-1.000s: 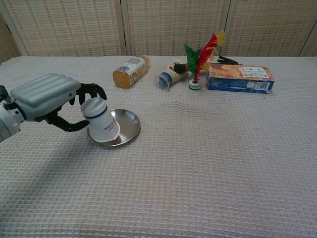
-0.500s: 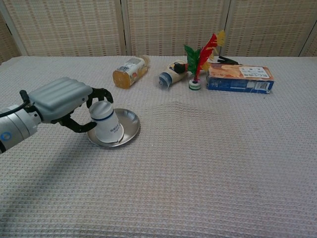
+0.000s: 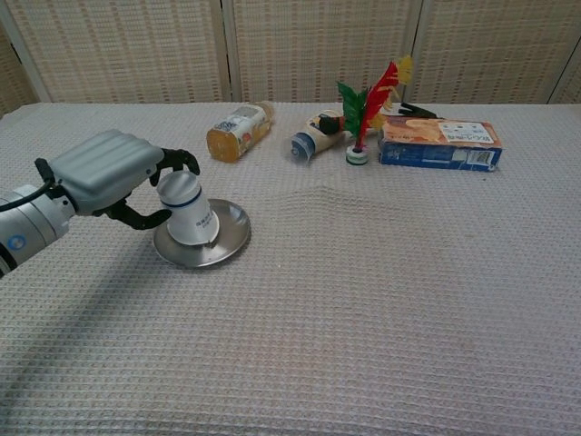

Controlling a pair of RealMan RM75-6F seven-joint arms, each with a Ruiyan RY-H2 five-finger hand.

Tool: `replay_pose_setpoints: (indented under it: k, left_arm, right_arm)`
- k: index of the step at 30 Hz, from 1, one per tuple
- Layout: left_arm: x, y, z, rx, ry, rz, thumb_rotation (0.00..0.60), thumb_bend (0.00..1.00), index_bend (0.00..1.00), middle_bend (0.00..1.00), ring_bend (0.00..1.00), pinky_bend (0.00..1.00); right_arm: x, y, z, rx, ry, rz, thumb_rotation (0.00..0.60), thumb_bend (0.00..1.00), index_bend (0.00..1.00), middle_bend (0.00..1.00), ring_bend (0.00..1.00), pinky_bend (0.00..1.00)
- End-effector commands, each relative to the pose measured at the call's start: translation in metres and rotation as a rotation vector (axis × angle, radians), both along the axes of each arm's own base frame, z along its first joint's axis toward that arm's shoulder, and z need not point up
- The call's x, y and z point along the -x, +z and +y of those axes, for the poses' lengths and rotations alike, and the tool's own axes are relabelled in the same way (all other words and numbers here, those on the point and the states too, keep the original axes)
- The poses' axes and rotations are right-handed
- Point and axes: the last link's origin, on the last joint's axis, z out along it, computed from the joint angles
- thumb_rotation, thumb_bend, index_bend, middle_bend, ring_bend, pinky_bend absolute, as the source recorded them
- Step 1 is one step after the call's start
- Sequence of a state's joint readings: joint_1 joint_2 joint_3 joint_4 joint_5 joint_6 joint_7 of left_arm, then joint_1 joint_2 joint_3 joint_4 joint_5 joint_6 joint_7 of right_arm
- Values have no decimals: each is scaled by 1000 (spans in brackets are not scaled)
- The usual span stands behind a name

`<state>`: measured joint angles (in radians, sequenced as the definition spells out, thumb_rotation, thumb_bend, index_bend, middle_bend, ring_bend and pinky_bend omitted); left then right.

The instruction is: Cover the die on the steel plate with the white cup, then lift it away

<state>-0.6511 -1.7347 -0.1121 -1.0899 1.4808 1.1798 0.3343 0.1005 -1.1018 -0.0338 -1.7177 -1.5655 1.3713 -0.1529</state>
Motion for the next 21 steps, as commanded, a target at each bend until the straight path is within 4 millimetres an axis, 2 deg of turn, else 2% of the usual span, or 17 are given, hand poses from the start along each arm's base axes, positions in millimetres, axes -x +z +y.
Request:
replay_pose_setpoints:
  k: [1, 5, 8, 21]
  left_arm:
    - [-3, 0, -8, 41, -5, -34, 600, 405, 488, 605, 435, 468]
    - [-6, 0, -17, 90, -19, -48, 600, 401, 485, 611, 446, 468]
    - [-7, 1, -16, 101, -10, -46, 600, 401, 484, 611, 446, 468]
    - [9, 4, 10, 12, 50, 22, 600, 402, 487, 620, 447, 468]
  right_arm:
    - [0, 0, 0, 0, 0, -2, 600, 168, 0, 0, 0, 0]
    - [0, 1, 0, 2, 1, -2, 600, 168, 0, 0, 0, 0]
    - [0, 1, 1, 3, 3, -2, 600, 168, 0, 0, 0, 0]
    - [1, 0, -1, 4, -4, 1, 600, 168, 0, 0, 0, 0]
